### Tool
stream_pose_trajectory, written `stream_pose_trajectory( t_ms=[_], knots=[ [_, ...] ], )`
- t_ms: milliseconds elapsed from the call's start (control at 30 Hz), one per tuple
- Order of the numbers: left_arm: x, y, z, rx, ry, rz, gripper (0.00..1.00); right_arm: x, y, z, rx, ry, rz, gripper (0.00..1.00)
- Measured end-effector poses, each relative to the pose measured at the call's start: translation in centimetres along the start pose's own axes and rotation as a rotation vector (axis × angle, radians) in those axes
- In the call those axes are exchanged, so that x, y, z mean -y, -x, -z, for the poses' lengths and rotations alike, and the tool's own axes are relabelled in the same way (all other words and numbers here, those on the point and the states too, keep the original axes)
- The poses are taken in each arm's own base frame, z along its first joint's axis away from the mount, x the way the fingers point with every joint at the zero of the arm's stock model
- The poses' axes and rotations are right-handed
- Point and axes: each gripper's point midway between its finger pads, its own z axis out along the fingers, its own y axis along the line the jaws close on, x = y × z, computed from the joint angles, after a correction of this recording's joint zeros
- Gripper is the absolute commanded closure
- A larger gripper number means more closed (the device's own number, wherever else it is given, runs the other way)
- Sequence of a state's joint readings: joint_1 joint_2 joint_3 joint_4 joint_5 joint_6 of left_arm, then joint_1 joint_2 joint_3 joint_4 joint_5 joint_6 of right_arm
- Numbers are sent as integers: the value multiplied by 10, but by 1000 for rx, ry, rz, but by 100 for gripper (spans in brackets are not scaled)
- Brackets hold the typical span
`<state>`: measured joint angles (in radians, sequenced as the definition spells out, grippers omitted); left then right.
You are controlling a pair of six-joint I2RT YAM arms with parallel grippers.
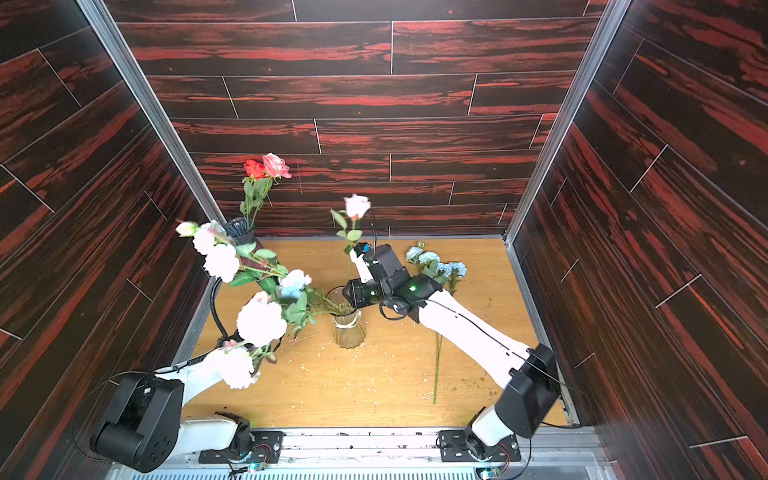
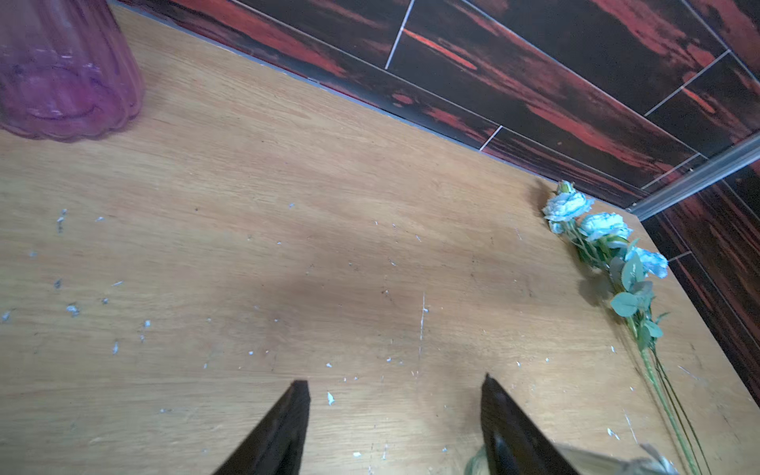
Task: Pick out blue flowers from the vase
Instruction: Place the vase at the center of the board.
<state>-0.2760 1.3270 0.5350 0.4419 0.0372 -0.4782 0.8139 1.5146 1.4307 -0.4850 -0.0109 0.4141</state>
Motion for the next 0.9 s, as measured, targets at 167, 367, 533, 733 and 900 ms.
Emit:
stream_pose_trajectory(
  t_ms=[167, 367, 533, 733, 900],
  knots=[
    [2, -1, 0, -4, -11, -1, 32, -7, -10, 17, 43, -37, 97, 60],
    [6, 2, 0, 6, -33, -6, 32, -18, -33, 40, 110, 1, 226, 63],
    [10, 6, 1, 19, -51, -10, 32, -19, -61, 42, 172, 87, 314, 60],
    [16, 11, 5, 46, -82, -18, 28, -26, -74, 30, 197, 171, 396, 49],
    [18, 12, 11, 61, -93, -25, 25, -41, -61, 26, 238, 217, 435, 50]
  ],
)
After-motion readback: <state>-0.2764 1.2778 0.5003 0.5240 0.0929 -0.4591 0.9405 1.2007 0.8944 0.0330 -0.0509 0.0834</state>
